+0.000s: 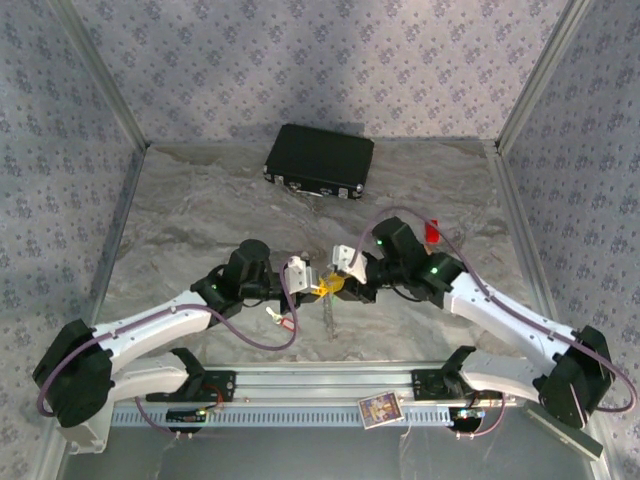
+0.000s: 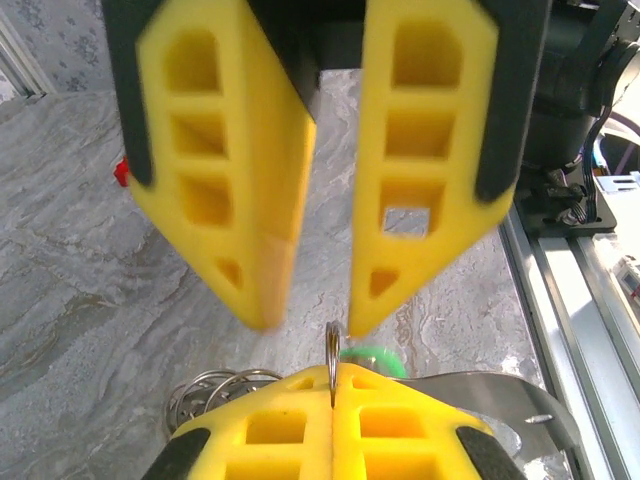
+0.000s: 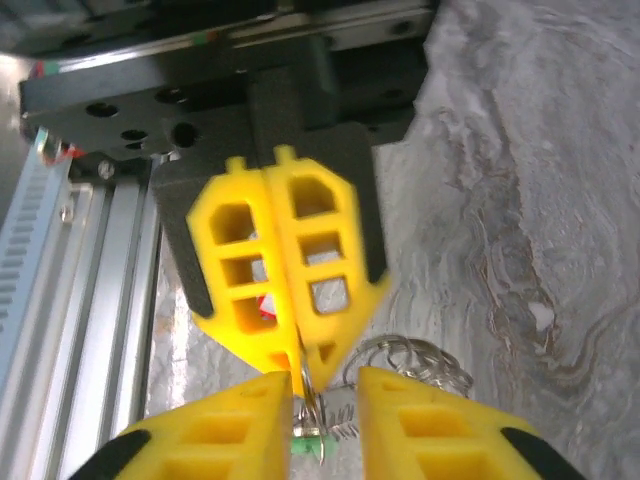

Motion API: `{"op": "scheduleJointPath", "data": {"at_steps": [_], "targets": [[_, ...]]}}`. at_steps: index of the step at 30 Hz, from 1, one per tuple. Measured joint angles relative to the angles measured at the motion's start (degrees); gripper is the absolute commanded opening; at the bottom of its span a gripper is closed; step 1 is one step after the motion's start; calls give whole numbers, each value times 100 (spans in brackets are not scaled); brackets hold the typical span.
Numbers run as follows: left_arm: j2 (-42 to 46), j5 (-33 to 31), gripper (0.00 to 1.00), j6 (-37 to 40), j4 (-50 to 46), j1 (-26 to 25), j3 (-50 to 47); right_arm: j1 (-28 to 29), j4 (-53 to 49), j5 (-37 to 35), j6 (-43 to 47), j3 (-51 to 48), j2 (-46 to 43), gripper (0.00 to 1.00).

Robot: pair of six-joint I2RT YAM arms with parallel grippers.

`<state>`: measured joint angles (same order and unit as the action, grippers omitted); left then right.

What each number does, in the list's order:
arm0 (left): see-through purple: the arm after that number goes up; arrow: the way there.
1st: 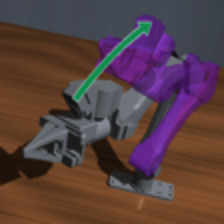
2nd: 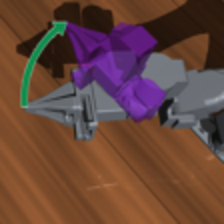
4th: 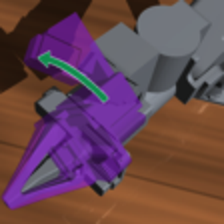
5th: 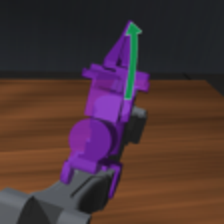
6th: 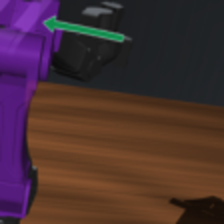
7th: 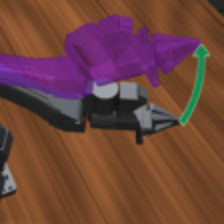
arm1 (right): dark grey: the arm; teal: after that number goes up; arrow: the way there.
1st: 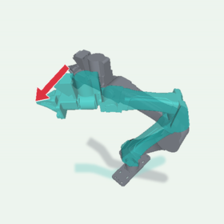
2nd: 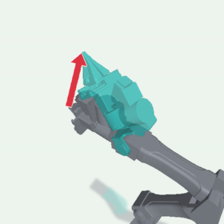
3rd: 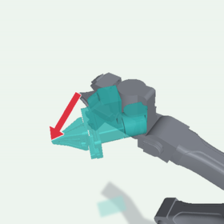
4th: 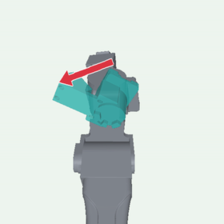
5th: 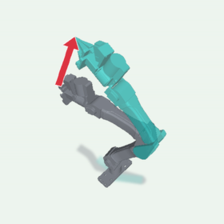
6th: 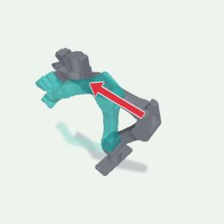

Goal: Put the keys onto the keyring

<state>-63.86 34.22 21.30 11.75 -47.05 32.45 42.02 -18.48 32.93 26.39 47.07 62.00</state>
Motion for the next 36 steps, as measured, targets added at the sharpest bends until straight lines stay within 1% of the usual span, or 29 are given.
{"op": "scheduleJointPath", "data": {"at_steps": [3, 8, 17, 20, 23, 27, 29, 33, 35, 36], "targets": [[0, 2, 0, -146, 264, 0, -133, -190, 468, 120, -330, -426, -345, 33], [0, 2, 0, -385, 748, 0, -439, -192, 933, 205, -741, -787, -424, 34], [0, 0, 0, -494, 1106, 0, -501, -192, 999, 179, -970, -922, -450, 33], [0, 2, 0, -503, 1156, 0, -503, -186, 988, 173, -975, -946, -442, 31], [0, 2, 0, -514, 1178, 0, -503, -179, 994, 138, -975, -944, -385, 26], [0, 2, 0, -535, 1211, 0, -503, -175, 992, 144, -1023, -944, -260, 11], [0, -2, 0, -535, 1217, 0, -507, -168, 994, 144, -1047, -944, -236, 6], [0, -17, 0, -538, 1246, 4, -544, -151, 997, 184, -1054, -944, -168, 5], [0, -15, 0, -538, 1246, 4, -555, -138, 997, 192, -1054, -944, -114, 8], [0, -15, 0, -538, 1244, 4, -562, -138, 997, 201, -1054, -944, -90, 12]]}}
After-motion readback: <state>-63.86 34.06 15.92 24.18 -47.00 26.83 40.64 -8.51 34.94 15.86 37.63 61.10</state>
